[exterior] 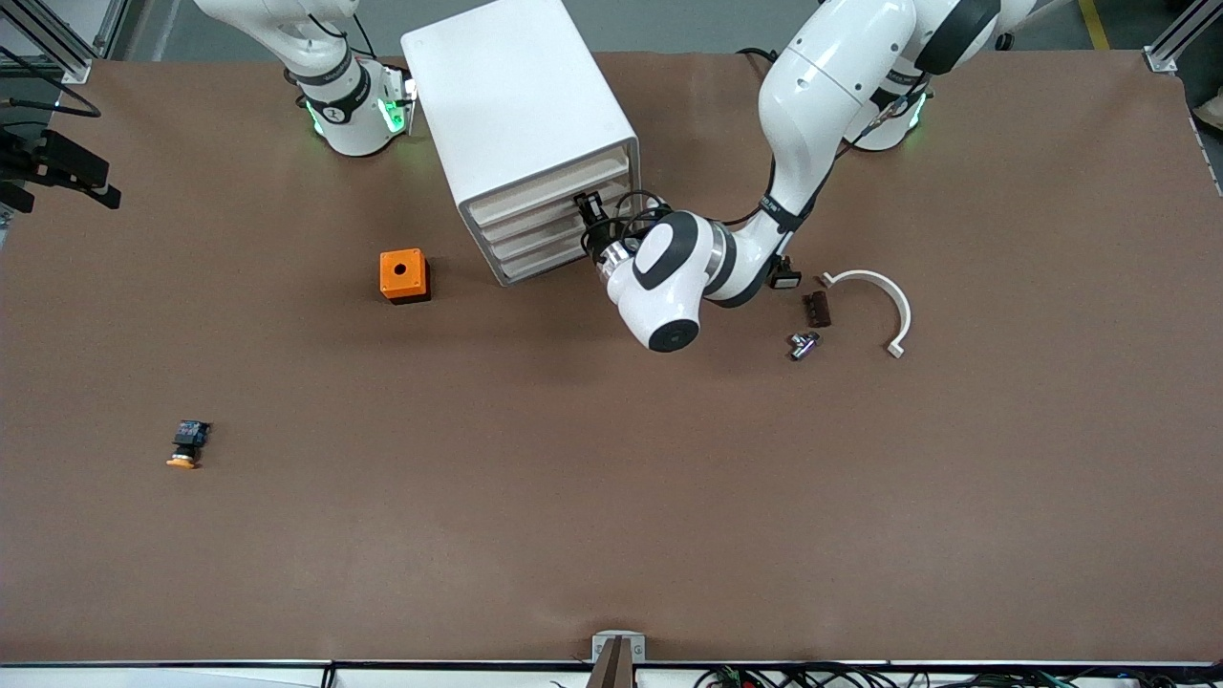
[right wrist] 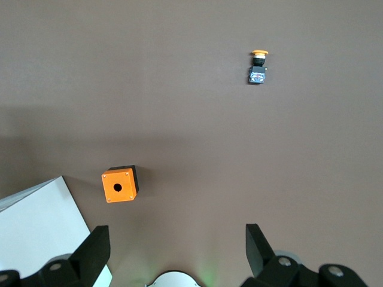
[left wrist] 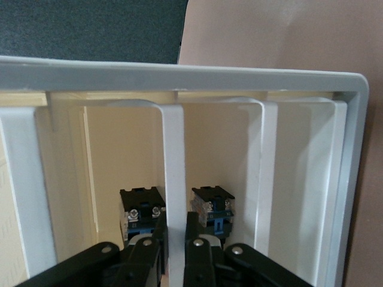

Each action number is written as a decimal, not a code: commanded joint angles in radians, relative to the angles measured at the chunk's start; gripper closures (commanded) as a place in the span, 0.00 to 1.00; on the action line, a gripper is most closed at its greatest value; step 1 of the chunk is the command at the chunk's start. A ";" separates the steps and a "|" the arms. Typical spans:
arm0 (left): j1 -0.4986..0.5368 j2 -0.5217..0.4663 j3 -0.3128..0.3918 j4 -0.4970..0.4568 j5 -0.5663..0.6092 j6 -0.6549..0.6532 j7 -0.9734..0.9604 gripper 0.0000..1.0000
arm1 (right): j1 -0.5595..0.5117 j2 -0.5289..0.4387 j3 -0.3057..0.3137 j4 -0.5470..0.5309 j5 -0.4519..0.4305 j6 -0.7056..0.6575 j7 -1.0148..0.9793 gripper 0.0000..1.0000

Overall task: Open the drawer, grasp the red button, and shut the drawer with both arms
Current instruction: 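Pull the drawer open with the left gripper, then reach the right gripper into the open drawer toward the red button, then grasp the red push button in the drawer with the right gripper, then lift the red button out and carry it beside the yellow button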

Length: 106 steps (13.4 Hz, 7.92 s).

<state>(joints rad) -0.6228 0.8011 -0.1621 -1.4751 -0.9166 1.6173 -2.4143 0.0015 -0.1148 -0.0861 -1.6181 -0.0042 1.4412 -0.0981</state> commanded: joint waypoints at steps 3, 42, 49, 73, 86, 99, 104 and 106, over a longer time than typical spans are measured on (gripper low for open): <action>0.037 0.010 0.050 0.045 -0.001 0.009 0.001 1.00 | 0.008 -0.026 0.005 -0.022 -0.002 0.008 0.060 0.00; 0.554 -0.246 0.133 0.158 0.714 -0.042 0.998 0.00 | 0.159 0.290 0.003 0.049 0.045 0.090 0.632 0.00; 0.523 -0.313 0.085 0.010 0.720 -0.028 1.130 0.00 | 0.510 0.288 0.003 0.050 0.116 0.168 1.393 0.00; 0.383 -0.378 -0.174 -0.271 0.950 0.460 1.169 0.00 | 0.900 0.580 0.003 0.053 0.067 0.555 2.040 0.00; 0.391 -0.430 -0.192 -0.255 0.906 0.431 1.169 0.00 | 0.954 0.629 0.003 0.057 0.072 0.553 2.034 0.00; 0.393 -0.421 -0.191 -0.261 0.854 0.424 1.167 0.00 | 0.893 0.632 0.005 0.200 0.105 0.428 1.900 1.00; 0.393 -0.415 -0.191 -0.261 0.852 0.429 1.169 0.00 | 0.633 0.572 -0.004 0.244 0.139 0.190 1.230 1.00; 0.393 -0.407 -0.191 -0.260 0.852 0.437 1.169 0.00 | 0.473 0.522 -0.004 0.166 0.136 0.180 0.899 1.00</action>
<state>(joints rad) -0.2366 0.3903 -0.3439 -1.7352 -0.0480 2.0504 -1.2451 0.6095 0.4720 -0.1094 -1.3632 0.1112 1.6282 1.0880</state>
